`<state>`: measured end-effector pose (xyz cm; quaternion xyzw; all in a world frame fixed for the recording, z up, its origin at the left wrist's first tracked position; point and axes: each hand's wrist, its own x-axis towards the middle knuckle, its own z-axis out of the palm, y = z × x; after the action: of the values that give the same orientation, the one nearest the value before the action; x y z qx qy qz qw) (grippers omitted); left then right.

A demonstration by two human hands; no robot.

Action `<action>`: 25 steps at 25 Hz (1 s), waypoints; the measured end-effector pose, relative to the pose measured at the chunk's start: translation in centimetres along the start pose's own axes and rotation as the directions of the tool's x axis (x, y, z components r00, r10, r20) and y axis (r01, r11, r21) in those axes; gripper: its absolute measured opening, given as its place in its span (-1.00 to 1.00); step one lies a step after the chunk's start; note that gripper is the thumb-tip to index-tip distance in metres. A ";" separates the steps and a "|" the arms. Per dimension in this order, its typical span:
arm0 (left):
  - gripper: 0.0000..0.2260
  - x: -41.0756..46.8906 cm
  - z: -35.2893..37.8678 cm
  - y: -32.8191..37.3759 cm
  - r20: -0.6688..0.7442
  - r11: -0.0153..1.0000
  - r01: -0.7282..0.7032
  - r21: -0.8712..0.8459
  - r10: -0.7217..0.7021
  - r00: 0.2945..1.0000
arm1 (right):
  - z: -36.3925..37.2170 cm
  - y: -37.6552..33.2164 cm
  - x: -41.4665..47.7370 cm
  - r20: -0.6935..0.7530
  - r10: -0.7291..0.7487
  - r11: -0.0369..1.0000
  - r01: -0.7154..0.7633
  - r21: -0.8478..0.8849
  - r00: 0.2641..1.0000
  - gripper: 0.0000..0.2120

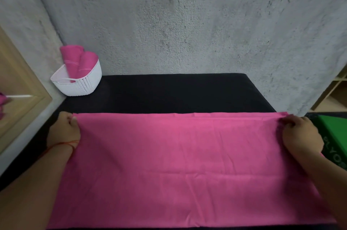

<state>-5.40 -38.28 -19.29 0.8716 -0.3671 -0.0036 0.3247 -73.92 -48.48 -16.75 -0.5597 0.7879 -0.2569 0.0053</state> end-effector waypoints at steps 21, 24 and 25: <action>-0.82 1.2 -1.3 1.4 0.081 0.994 0.018 0.111 -0.027 0.996 | 1.3 -2.5 2.9 0.066 0.125 0.991 -0.127 0.031 0.990 -0.53; -0.86 1.0 -0.5 0.9 0.048 0.991 -0.020 0.129 0.014 0.999 | 1.7 -2.1 2.6 0.032 0.109 0.994 -0.109 0.015 0.994 -0.56; -0.86 1.1 -0.4 0.7 0.035 0.992 -0.041 0.120 0.037 0.999 | 1.8 -2.0 2.6 0.003 0.101 0.995 -0.101 0.016 0.995 -0.57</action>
<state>-4.94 -39.17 -18.28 0.8821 -0.3890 0.0109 0.2654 -72.55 -51.95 -16.77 -0.5196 0.8130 -0.2619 0.0236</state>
